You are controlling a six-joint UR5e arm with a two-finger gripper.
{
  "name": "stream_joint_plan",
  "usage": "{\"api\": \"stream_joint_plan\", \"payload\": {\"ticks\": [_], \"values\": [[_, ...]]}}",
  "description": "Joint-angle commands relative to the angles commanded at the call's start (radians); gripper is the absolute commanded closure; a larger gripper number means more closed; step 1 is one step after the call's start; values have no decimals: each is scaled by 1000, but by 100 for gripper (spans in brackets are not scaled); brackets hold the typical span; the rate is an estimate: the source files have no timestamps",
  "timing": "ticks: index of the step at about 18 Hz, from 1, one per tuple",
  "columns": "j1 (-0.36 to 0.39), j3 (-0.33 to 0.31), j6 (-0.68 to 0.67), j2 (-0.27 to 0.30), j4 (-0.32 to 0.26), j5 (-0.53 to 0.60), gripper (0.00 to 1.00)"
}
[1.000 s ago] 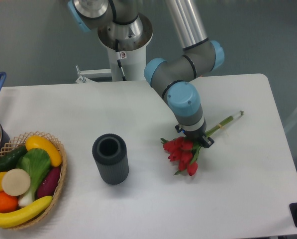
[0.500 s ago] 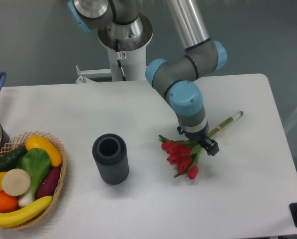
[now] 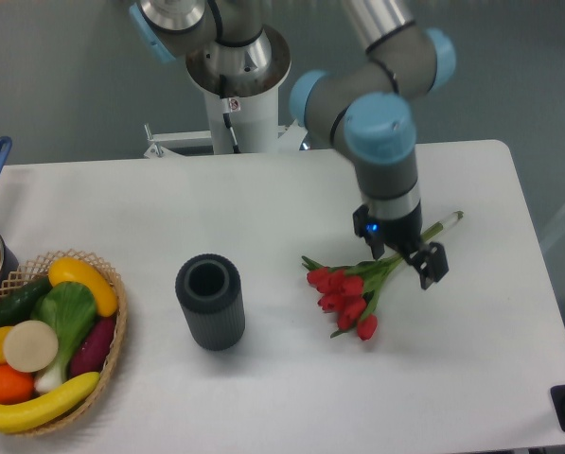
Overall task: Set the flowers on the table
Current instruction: 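Open the gripper and raise it away from the tulips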
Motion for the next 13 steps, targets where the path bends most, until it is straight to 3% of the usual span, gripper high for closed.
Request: {"api": "stream_joint_plan", "payload": {"ticks": [3, 6, 10, 13], "values": [[58, 55, 115, 26, -138, -28, 0], [94, 97, 168, 49, -201, -34, 0], [159, 149, 258, 65, -351, -66, 0], [221, 143, 367, 86, -376, -118, 0]]}}
